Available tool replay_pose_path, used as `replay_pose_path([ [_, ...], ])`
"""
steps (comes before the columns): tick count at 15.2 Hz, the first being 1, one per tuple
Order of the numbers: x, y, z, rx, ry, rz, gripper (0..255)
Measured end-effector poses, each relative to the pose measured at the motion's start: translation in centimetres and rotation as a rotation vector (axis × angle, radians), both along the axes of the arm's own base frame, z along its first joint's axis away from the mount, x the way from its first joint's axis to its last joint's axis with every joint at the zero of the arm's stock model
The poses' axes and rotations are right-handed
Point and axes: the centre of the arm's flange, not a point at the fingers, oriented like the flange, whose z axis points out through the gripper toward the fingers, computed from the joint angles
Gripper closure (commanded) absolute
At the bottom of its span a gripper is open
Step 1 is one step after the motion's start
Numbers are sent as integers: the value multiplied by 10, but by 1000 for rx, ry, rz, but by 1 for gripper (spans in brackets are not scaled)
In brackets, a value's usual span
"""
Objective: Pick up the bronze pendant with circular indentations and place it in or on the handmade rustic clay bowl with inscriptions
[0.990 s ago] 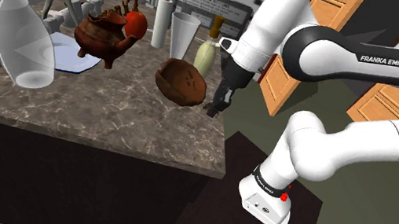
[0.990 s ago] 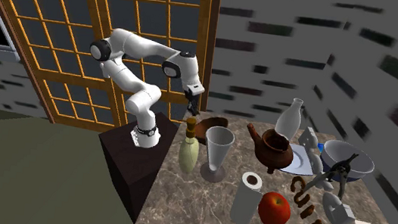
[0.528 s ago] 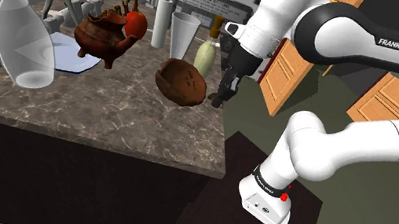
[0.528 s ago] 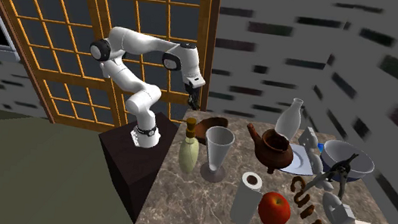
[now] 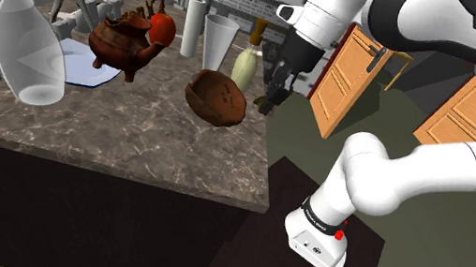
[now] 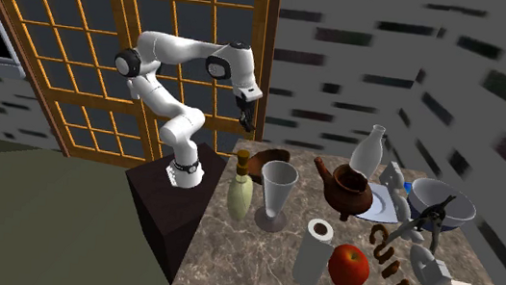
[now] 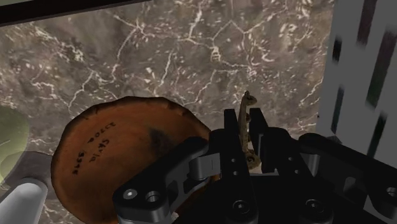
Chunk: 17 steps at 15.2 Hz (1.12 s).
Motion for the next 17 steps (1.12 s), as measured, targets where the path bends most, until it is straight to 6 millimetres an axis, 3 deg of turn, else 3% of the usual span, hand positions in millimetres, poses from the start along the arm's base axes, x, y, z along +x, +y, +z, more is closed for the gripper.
replay_pose_path([
  [6,7,-1,25,0,0,0,255],
  [17,141,-18,22,1,1,0,255],
])
